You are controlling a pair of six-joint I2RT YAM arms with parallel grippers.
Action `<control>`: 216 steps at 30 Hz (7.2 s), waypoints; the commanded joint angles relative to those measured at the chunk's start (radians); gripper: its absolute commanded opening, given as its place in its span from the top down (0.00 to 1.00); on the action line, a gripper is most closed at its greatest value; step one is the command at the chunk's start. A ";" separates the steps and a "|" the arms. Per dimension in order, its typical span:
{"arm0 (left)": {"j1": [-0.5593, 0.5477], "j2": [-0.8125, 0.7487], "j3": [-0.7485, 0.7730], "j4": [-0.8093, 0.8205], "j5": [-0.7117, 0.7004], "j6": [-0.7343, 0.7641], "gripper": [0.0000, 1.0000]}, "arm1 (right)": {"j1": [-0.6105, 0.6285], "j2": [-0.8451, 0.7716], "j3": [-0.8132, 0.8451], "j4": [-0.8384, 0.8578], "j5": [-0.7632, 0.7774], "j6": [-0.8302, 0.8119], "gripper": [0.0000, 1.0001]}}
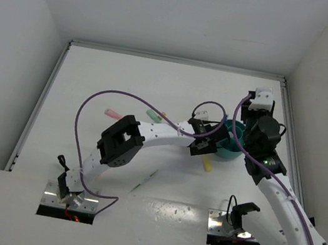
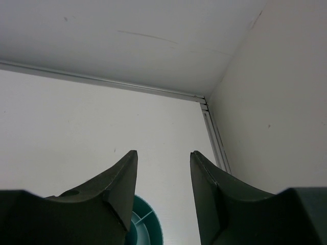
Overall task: Sort the stationery into containers
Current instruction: Pick up the pen from the center of the board, then place the pen in the storage box, then pick up the pen from the center of the board.
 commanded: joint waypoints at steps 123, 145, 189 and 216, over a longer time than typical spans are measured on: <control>0.067 0.025 -0.266 1.554 0.167 0.886 1.00 | 0.002 -0.199 -0.180 0.459 0.226 -0.057 0.97; 0.077 -0.086 -0.226 1.423 0.178 0.948 0.52 | 0.002 -0.199 -0.180 0.477 0.226 -0.057 0.92; 0.762 -1.240 -0.968 0.185 -0.473 0.590 0.11 | 0.349 1.628 1.570 -0.865 -0.541 0.081 0.52; 0.762 -1.240 -0.977 0.195 -0.425 0.600 0.11 | 0.349 1.699 1.570 -0.936 -0.641 0.072 0.78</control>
